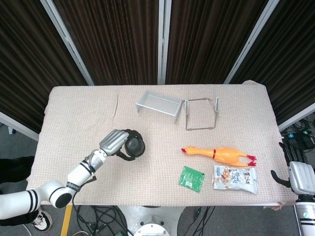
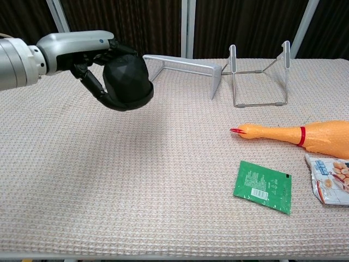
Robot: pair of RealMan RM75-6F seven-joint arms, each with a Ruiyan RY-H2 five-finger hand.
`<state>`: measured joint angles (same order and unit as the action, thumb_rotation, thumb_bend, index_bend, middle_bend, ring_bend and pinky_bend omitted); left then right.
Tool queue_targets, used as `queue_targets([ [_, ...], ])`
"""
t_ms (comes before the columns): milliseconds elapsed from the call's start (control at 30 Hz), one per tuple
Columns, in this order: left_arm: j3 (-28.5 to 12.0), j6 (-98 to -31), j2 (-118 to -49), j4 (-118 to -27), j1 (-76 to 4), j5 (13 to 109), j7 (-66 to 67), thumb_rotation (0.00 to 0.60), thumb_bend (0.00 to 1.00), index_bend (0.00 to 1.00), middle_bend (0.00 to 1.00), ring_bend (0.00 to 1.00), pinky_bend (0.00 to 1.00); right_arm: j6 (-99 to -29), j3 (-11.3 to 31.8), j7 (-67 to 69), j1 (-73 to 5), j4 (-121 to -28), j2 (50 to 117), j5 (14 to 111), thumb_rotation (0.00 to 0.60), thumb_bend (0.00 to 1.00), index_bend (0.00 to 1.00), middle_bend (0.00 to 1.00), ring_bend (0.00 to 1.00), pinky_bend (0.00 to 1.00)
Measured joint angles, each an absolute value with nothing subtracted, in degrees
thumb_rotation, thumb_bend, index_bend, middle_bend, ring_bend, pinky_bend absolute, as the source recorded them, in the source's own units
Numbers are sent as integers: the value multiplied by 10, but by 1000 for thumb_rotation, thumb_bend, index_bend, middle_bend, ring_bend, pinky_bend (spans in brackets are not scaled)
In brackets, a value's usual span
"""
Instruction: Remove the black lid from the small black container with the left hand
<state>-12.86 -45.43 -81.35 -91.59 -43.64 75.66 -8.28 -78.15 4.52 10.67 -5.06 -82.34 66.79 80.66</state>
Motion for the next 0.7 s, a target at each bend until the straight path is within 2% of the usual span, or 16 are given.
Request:
queue_targets([
  [167,-147,-466,-819,-863,-449,707,-73,600,256,502,513,301,386,-781,46,108,-50,-822,668,805,600,199,0,0,0,0],
  [300,-173,-474,-842,-764,-465,595,-18,600,257,494,513,301,382,-780,46,106,-51,-821,669,805,600,199,0,0,0,0],
  [400,-187,-487,-854,-723,-475,504,48,600,256,496,513,301,378,-778,45,106,-51,-820,671,804,600,199,0,0,0,0],
  [567,-180,-492,-850,-748,-475,447,94,600,256,497,513,300,370,-779,44,105,-51,-819,672,806,600,199,0,0,0,0],
  [700,-152,-511,-839,-841,-463,517,97,600,256,497,513,300,371,-780,45,106,-51,-819,672,806,600,199,0,0,0,0],
])
